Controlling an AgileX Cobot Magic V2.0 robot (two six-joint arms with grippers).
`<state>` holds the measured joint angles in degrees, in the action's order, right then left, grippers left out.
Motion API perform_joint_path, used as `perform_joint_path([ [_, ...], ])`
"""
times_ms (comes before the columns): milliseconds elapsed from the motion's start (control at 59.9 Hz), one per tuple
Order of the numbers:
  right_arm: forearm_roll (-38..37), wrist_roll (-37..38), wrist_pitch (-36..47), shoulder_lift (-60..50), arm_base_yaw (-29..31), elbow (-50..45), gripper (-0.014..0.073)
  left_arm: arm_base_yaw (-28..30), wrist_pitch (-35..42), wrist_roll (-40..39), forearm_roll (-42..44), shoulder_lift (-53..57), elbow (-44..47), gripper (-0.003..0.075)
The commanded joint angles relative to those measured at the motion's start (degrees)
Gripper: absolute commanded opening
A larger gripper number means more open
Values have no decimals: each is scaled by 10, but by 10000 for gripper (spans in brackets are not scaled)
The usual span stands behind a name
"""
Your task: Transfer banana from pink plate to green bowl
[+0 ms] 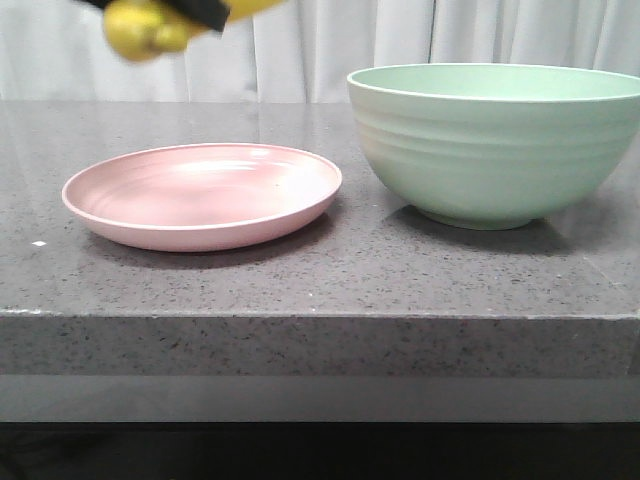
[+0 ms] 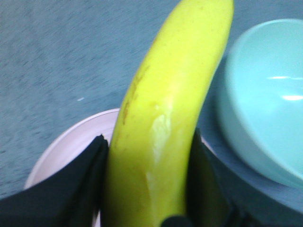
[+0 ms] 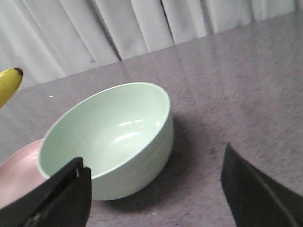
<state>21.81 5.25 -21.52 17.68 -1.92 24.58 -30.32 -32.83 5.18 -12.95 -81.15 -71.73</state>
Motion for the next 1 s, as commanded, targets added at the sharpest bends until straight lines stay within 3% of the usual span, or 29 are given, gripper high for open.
perform_joint_path([
  [0, 123, -6, 33, 42, -6, 31, 580, -39, 22, -4, -10, 43, -21, 112],
  [184, 345, -129, 26, 124, -62, 58, 580, -113, 1, -4, -10, 51, -21, 112],
  [334, 556, -291, 27, 185, -116, 81, 580, -153, -2, -4, -10, 50, -20, 112],
  [484, 726, -442, 11, 254, -140, 100, 580, -166, -2, -4, -10, 50, -20, 112],
  [617, 859, -554, -50, 318, -141, 121, 580, -166, -3, -4, -10, 50, -20, 112],
  [984, 880, -578, -165, 482, -141, 196, 580, -166, -3, -4, -10, 50, -20, 112],
])
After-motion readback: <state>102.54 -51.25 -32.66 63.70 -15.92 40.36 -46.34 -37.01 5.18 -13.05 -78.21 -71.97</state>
